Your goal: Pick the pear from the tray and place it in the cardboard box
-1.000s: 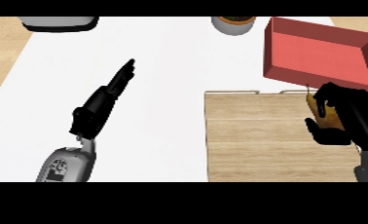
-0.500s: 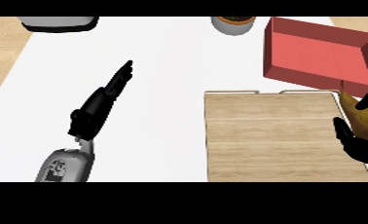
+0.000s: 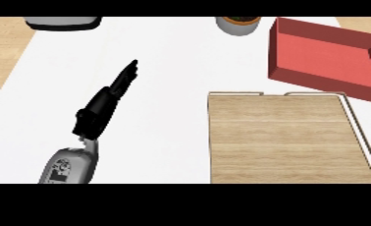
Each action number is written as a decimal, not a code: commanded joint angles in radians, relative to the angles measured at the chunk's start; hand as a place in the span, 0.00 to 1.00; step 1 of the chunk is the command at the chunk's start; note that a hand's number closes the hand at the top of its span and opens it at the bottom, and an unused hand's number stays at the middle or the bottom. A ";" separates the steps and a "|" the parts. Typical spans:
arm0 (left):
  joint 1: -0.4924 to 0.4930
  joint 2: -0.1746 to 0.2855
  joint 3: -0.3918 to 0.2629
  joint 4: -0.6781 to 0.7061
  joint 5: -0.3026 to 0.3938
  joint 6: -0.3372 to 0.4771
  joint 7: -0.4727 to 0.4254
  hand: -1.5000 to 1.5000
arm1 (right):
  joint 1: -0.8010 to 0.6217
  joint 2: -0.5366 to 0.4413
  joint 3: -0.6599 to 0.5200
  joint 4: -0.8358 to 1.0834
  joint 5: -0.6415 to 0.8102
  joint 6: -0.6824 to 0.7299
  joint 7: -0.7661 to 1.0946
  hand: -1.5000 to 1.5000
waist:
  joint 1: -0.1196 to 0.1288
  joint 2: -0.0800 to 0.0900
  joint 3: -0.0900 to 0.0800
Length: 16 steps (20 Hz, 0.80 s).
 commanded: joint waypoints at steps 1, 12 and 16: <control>-0.021 0.005 0.015 0.014 0.003 -0.012 0.000 0.50 | -0.106 -0.068 -0.087 0.147 -0.023 0.008 -0.013 1.00 | 0.002 0.001 0.000; 0.014 -0.032 -0.009 0.029 -0.033 0.010 -0.045 0.50 | -0.394 -0.098 -0.041 0.641 0.017 -0.143 -0.138 1.00 | 0.012 0.004 0.000; -0.027 -0.032 -0.008 0.021 -0.035 0.001 0.016 0.50 | -0.494 -0.152 -0.032 0.806 0.068 -0.192 -0.176 1.00 | 0.012 0.004 0.000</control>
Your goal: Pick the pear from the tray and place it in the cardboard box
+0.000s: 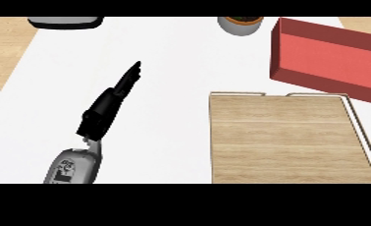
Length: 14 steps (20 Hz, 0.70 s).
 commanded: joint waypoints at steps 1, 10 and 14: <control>0.026 0.034 0.021 -0.096 0.038 -0.044 0.060 0.50 | -0.065 -0.043 0.011 0.173 0.056 -0.054 -0.045 1.00 | 0.005 -0.001 0.000; 0.024 0.007 0.003 -0.036 0.000 -0.019 -0.008 0.50 | -0.187 -0.020 0.059 0.619 0.166 -0.294 -0.248 1.00 | 0.013 0.004 0.001; -0.058 -0.029 -0.002 0.022 -0.015 0.004 0.026 0.50 | -0.282 -0.044 0.068 0.800 0.210 -0.329 -0.269 1.00 | 0.014 0.006 0.001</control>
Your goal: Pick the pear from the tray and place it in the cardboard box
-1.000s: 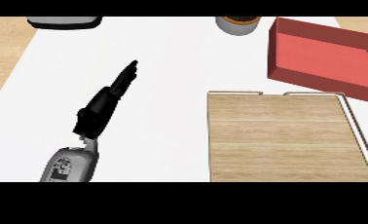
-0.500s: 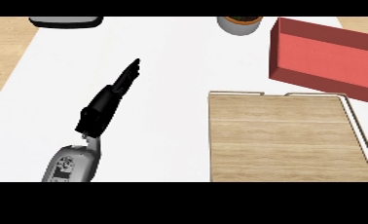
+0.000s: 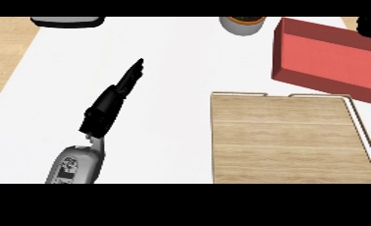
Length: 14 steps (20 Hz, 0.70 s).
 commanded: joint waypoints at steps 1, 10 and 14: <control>-0.031 0.012 0.023 0.015 0.020 -0.019 -0.009 0.50 | -0.061 0.028 0.004 0.211 0.037 -0.068 -0.020 1.00 | 0.012 0.005 0.000; -0.007 0.019 0.019 0.015 0.017 -0.033 -0.039 0.50 | -0.134 0.013 -0.144 0.471 -0.104 -0.060 -0.129 0.00 | 0.018 0.009 0.001; -0.017 0.016 0.020 -0.006 0.026 -0.036 0.007 0.50 | -0.149 0.037 -0.234 0.468 -0.203 -0.103 -0.200 0.00 | 0.018 0.008 0.002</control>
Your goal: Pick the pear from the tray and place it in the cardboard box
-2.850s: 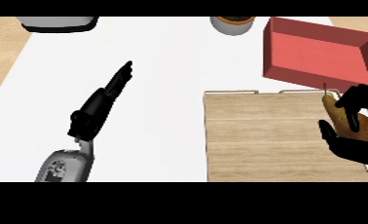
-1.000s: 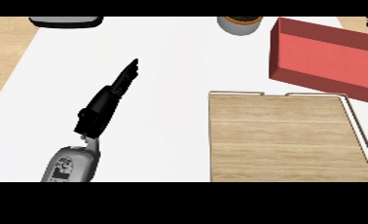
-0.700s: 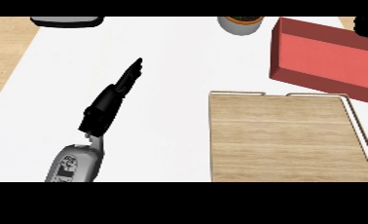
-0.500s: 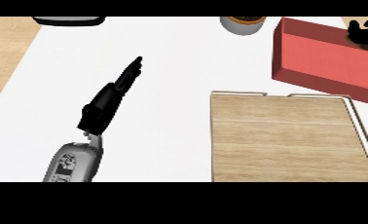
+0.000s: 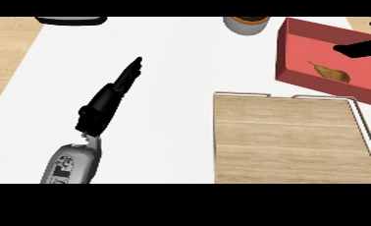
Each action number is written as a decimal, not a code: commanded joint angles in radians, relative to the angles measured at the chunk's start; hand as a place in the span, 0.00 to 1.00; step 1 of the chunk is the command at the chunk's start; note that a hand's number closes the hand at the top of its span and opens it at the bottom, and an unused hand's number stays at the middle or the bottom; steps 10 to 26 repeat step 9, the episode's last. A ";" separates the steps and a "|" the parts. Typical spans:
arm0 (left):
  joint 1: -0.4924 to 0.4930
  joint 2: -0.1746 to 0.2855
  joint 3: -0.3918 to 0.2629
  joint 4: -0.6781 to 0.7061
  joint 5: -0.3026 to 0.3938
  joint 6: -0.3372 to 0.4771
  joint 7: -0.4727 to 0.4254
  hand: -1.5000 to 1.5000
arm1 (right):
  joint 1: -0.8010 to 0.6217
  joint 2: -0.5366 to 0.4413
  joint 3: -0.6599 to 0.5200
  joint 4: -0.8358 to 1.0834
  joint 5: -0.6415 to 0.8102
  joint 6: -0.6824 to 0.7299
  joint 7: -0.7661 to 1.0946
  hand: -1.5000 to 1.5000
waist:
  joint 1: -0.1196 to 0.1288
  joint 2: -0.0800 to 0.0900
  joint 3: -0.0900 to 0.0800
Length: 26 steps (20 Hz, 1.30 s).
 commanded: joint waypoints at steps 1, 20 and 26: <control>0.015 0.020 0.024 0.011 0.012 -0.011 -0.024 0.50 | 0.022 -0.006 -0.127 0.012 -0.134 -0.031 -0.134 0.00 | -0.009 0.000 0.001; 0.017 -0.009 0.004 -0.006 -0.011 0.021 -0.009 0.50 | 0.022 -0.131 -0.356 0.040 -0.383 0.115 -0.236 0.00 | -0.022 -0.005 0.000; 0.017 -0.009 0.004 -0.006 -0.011 0.021 -0.009 0.50 | 0.022 -0.131 -0.356 0.040 -0.383 0.115 -0.236 0.00 | -0.022 -0.005 0.000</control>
